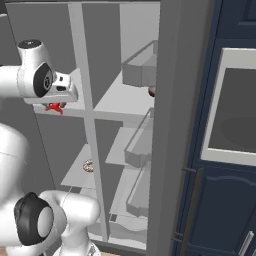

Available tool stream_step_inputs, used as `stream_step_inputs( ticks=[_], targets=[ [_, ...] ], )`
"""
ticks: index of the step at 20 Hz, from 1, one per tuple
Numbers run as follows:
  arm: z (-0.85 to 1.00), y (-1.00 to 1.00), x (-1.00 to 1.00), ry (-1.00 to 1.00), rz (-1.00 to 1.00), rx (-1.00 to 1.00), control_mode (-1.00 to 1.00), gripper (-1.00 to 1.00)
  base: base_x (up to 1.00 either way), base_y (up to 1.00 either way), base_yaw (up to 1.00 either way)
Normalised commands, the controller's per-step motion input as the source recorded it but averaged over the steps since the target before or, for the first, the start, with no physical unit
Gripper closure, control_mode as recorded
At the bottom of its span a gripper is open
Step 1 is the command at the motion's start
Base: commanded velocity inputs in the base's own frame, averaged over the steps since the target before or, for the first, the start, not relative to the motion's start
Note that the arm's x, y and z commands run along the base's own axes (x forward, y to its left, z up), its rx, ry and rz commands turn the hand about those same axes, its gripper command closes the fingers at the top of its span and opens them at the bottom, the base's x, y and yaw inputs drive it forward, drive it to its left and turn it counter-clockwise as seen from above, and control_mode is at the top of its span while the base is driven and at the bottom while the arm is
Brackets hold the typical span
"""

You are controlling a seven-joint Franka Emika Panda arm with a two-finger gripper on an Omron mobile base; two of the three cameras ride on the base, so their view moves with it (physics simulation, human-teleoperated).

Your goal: There's a fish in the fridge that needs to be moved to the freezer for freezing. Pick up the fish from the fridge, place it on any shelf in the freezer, and close the fridge and freezer doors when done.

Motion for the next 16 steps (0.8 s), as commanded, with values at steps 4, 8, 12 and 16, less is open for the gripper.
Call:
stream_step_inputs(
  ticks=[4,8,12,16],
  targets=[
    [-0.02,0.42,0.45,0.0,-0.01,-0.03,-1.0,1.0,0.0,0.0,0.0],
    [0.0,0.24,0.55,0.0,-0.01,-0.01,-1.0,1.0,0.0,0.0,0.0],
    [0.0,0.28,0.44,0.0,0.0,0.0,-1.0,1.0,0.0,0.0,0.0],
    [0.0,0.3,0.37,0.0,0.0,0.0,-1.0,1.0,0.0,0.0,0.0]
  ],
)
